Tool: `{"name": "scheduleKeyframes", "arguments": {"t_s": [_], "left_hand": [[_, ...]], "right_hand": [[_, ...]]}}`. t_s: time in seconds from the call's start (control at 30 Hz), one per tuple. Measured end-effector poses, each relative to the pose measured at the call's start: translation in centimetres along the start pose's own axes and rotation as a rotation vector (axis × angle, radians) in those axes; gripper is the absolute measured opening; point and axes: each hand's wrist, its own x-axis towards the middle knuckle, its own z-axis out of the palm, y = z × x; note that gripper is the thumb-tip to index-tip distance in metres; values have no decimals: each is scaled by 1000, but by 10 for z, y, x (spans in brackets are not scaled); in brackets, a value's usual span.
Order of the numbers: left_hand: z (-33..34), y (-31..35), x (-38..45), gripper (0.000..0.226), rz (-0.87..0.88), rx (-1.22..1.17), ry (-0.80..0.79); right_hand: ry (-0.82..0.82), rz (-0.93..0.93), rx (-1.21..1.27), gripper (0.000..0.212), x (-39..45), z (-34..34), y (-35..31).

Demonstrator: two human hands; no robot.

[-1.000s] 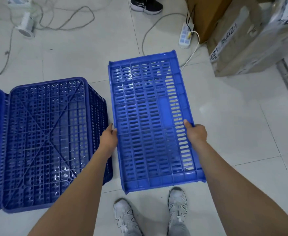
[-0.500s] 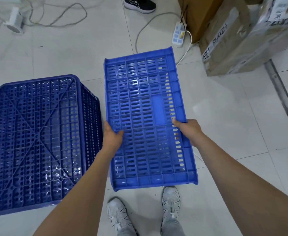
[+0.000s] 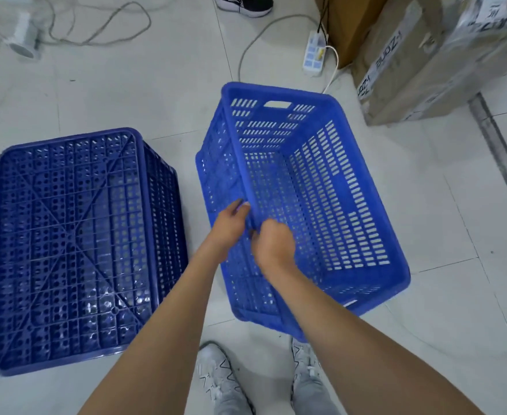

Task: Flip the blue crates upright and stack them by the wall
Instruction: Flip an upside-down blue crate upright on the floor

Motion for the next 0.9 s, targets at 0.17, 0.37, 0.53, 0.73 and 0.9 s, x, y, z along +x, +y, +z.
{"name": "scheduleKeyframes", "arguments": {"t_s": [0.17, 0.37, 0.53, 0.73, 0.9], "left_hand": [[-1, -12, 16, 29, 27, 6, 56], [-36, -26, 48, 21, -56, 63, 181], [-76, -45, 62, 48, -200, 108, 186], [-85, -49, 91, 84, -159, 114, 321], [-78, -63, 115, 74, -181, 154, 321]], "right_hand": [[-136, -194, 145, 21, 8, 35, -11], [-279, -238, 250, 18, 14, 56, -13], [-270, -127, 281, 30, 46, 54, 16], [79, 7, 149, 49, 123, 2, 92], [112, 178, 163, 67, 187, -22, 132]]}}
